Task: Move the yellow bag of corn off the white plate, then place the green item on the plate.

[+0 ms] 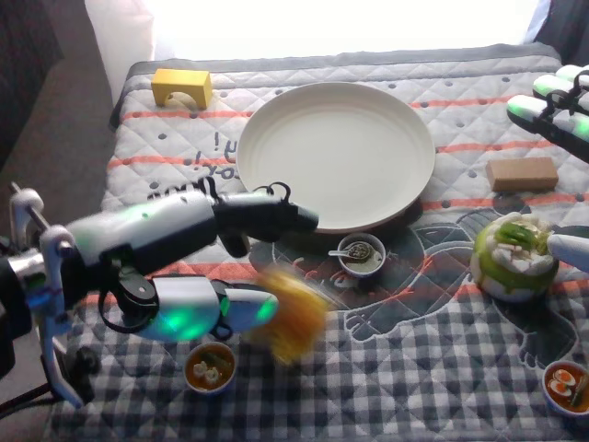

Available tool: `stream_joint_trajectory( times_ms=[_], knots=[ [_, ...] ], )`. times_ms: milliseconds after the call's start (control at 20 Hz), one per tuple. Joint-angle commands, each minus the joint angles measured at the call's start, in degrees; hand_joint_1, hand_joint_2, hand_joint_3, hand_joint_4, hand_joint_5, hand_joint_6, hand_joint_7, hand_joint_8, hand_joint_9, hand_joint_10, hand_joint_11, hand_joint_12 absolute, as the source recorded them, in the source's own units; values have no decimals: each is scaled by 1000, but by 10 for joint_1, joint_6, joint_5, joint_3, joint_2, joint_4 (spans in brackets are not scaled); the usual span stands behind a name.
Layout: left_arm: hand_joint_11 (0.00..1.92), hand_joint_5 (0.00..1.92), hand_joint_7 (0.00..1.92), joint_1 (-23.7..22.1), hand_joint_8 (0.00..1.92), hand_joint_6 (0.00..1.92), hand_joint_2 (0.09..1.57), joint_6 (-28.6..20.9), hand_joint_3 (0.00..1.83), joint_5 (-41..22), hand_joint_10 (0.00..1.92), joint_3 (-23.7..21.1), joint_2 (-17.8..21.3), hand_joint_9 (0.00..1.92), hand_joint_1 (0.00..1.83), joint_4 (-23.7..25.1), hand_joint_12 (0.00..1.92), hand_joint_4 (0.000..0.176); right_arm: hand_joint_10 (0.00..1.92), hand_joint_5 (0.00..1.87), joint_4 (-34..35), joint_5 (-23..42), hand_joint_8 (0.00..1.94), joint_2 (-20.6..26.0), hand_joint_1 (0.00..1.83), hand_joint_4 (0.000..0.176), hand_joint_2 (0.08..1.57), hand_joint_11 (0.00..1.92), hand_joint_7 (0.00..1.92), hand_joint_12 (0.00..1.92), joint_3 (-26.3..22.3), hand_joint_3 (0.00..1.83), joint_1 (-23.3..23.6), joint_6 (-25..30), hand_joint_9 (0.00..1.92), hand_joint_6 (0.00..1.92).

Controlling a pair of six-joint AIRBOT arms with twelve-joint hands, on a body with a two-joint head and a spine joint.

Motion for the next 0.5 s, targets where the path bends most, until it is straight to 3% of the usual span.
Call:
stream_joint_trajectory(
  times_ms=[0, 100, 200, 250, 300, 350, 400, 450],
  knots=[
    [0, 112, 44, -4, 9, 6, 1306, -3, 0, -72, 156, 1, 1, 30, 620, -8, 1038, 0, 0, 0, -8, 69, 0, 1, 286, 79, 1274, 0, 0, 179, 1, 0, 4, 5, 0, 0],
    [0, 69, 1, -3, 0, 8, 1281, -3, 1, -88, 9, -2, 10, 0, 634, -13, 570, 0, 0, 0, -18, 69, 0, 1, 271, 77, 1273, 0, 0, 212, 2, 0, 2, 19, 0, 0],
    [0, 80, 17, -2, 5, 8, 1327, -3, 14, -120, 8, -3, 20, 19, 487, -28, 410, 0, 0, 0, -29, 63, 0, 1, 307, 77, 1254, 0, 0, 215, 8, 0, 1, 46, 0, 0],
    [0, 112, 55, -2, 5, 8, 1330, -3, 5, -140, 17, -3, 25, 49, 492, -38, 583, 0, 0, 0, -37, 56, 0, -3, 331, 84, 1239, 0, 0, 292, 15, 0, -2, 68, 0, 0],
    [0, 140, 84, -2, 5, 8, 1327, -3, 0, -158, 19, -4, 29, 63, 407, -46, 877, 0, 0, 0, -42, 44, 0, -8, 350, 92, 1221, 0, 0, 411, 22, 0, -3, 82, 0, 0],
    [0, 161, 89, -2, 3, 9, 1308, -3, 0, -172, 21, -5, 34, 70, 489, -51, 1153, 0, 0, 0, -48, 33, 0, -13, 366, 88, 1208, 0, 0, 361, 26, 0, -3, 92, 0, 0],
    [0, 87, 44, -2, 0, 1, 1318, -3, 0, -184, 16, -7, 39, 58, 488, -56, 1366, 14, 0, 0, -53, 19, 0, -19, 399, 70, 1197, 0, 0, 426, 30, 0, -2, 95, 0, 0],
    [0, 72, 42, -2, 2, 0, 1320, -3, 0, -199, 20, -8, 44, 63, 502, -62, 1466, 16, 0, 0, -55, 6, 0, -25, 412, 80, 1186, 0, 0, 374, 33, 0, 0, 95, 0, 0]
  ],
)
